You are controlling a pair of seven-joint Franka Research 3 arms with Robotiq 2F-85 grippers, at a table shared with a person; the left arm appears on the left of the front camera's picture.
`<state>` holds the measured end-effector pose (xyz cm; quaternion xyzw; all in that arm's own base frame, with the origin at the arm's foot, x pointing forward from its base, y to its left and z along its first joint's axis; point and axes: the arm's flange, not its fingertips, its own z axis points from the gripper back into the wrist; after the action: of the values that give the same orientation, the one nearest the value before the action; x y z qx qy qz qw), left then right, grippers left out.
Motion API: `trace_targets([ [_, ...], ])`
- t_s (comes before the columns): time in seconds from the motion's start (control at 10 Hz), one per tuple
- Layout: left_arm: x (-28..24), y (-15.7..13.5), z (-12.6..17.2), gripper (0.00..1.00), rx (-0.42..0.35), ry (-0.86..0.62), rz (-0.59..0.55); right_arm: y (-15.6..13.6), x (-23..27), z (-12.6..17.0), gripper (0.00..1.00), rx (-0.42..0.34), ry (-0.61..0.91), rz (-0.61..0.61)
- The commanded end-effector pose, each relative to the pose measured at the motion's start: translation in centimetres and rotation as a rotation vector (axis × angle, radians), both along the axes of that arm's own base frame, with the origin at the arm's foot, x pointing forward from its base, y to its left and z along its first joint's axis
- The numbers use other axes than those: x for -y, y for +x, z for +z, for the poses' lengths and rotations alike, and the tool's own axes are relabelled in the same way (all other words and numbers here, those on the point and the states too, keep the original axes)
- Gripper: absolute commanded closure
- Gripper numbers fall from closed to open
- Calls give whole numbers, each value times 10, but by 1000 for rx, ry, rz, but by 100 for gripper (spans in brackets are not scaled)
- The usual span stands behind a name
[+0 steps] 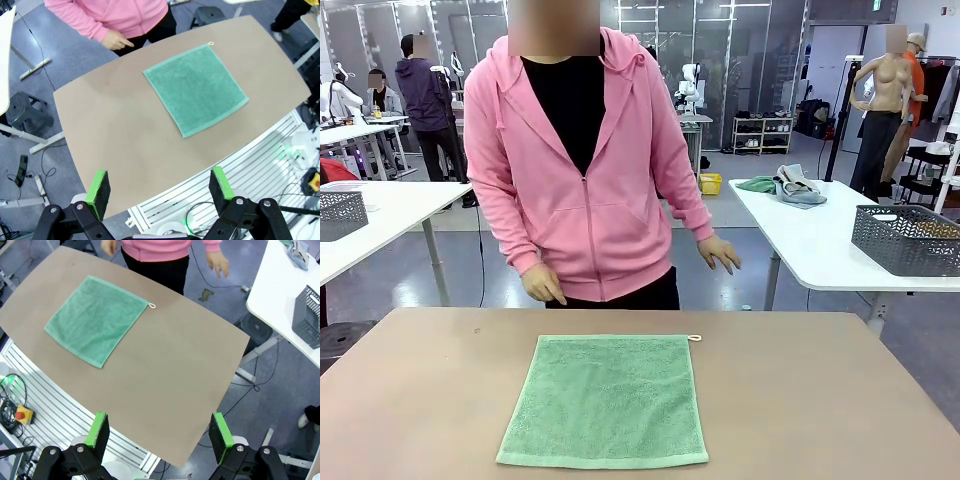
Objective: Fold the towels and place them in the basket.
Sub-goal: When a person lays out a Towel with hook on the table, fold it in half twice.
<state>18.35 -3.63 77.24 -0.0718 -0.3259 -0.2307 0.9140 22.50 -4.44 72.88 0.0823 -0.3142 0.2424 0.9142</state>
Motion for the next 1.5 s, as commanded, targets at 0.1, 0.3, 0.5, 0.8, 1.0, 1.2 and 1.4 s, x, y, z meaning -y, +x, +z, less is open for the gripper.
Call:
trace_targets([
  [0.1, 1, -1, 1, 0, 1, 2, -3, -2, 0, 1, 0, -1, 0, 5],
  [0.3, 1, -1, 1, 0, 1, 2, -3, -2, 0, 1, 0, -1, 0, 5],
  [0.5, 1, -1, 1, 0, 1, 2, -3, -2, 0, 1, 0, -1, 0, 5],
  [0.8, 28, 6, -16, 0, -35, 127, -193, 8, -32, -16, 0, -31, -147, 226],
  [1.0, 56, 10, -43, 0, -63, 274, -353, 14, -74, -45, 0, -66, -310, 411],
  [1.2, 76, 20, -77, 0, -63, 343, -486, 22, -113, -83, 0, -98, -370, 558],
  [1.4, 87, 33, -118, 0, -92, 334, -572, 30, -142, -128, 0, -165, -392, 686],
])
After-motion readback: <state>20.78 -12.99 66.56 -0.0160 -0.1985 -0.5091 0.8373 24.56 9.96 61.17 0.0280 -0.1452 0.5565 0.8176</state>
